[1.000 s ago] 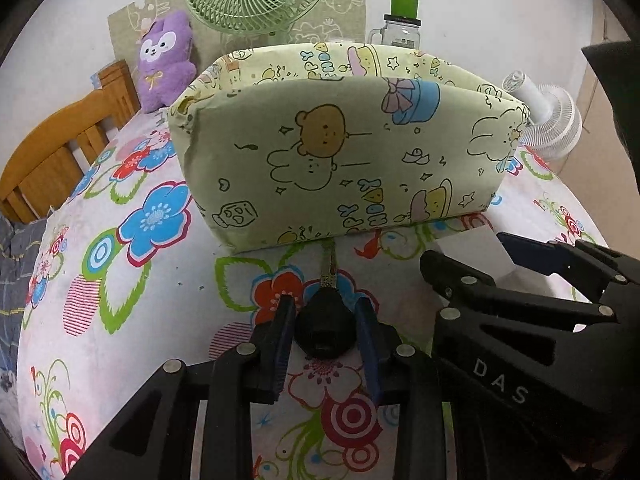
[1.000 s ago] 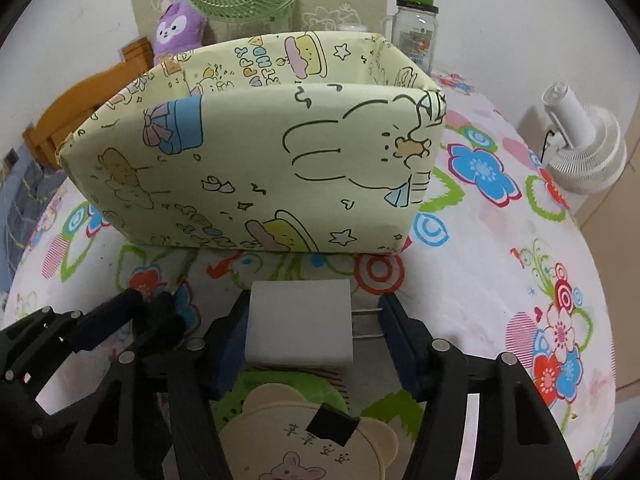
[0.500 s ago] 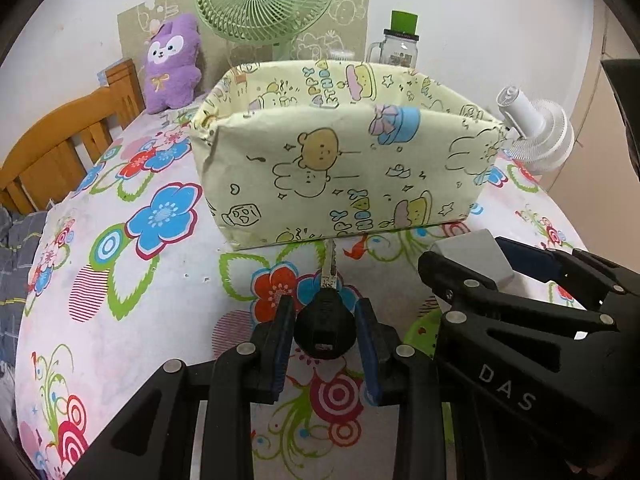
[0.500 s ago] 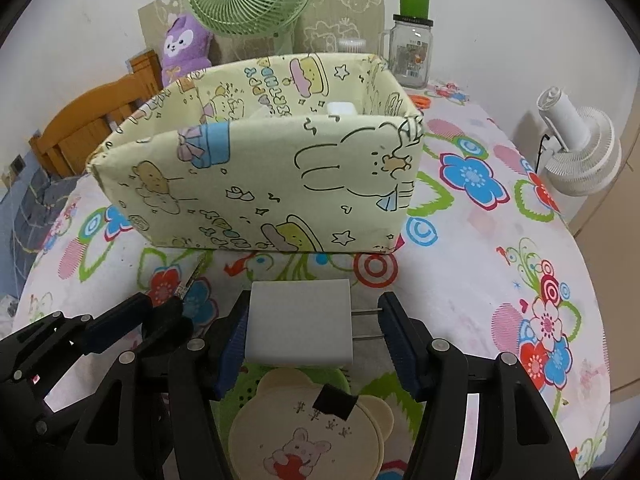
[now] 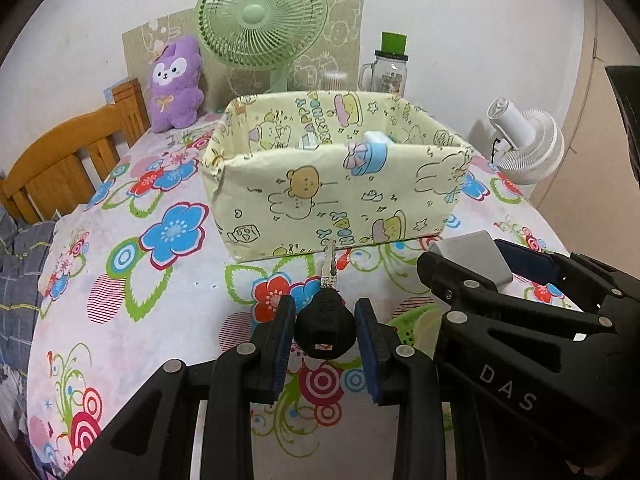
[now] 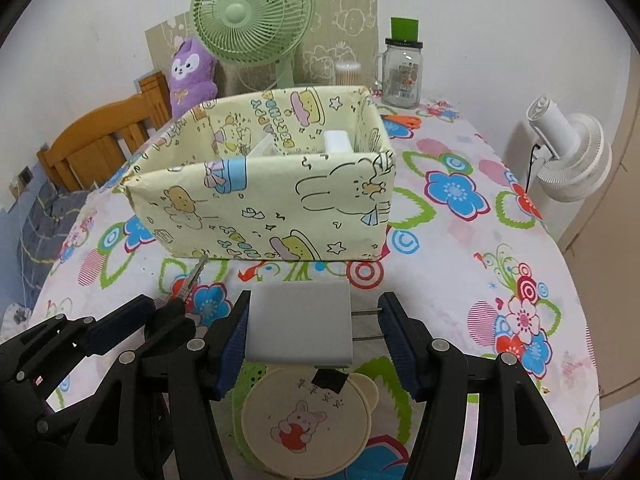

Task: Organize rigid objects
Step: 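Lift the key fob and charger block and carry them over the basket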

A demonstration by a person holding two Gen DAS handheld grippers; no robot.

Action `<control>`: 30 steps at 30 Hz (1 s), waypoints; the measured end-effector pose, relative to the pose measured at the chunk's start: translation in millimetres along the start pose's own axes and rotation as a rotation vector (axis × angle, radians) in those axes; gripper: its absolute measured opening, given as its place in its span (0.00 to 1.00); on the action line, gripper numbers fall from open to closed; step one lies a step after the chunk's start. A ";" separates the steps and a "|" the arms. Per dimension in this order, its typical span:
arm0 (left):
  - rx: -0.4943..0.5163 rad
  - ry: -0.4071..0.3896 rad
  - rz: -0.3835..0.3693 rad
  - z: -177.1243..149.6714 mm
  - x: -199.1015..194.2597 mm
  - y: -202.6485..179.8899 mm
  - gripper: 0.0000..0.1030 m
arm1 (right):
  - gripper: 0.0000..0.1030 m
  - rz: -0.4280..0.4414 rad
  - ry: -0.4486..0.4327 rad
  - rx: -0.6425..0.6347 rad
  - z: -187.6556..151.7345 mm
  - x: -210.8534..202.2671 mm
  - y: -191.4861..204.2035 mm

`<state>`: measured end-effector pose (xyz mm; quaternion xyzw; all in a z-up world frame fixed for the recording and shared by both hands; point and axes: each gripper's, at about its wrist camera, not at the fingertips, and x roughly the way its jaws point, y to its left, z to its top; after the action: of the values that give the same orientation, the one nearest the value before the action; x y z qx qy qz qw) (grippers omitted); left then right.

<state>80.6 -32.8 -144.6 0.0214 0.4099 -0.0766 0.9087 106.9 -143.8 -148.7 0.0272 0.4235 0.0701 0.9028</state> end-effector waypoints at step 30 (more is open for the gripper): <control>0.014 -0.086 0.017 28.5 -46.8 -26.4 0.30 | 0.63 0.020 -0.107 -0.018 21.8 -66.1 -4.2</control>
<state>67.0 -56.1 -90.1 0.0279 0.3696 -0.0723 0.9259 82.4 -157.6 -84.9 0.0270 0.3736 0.0815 0.9236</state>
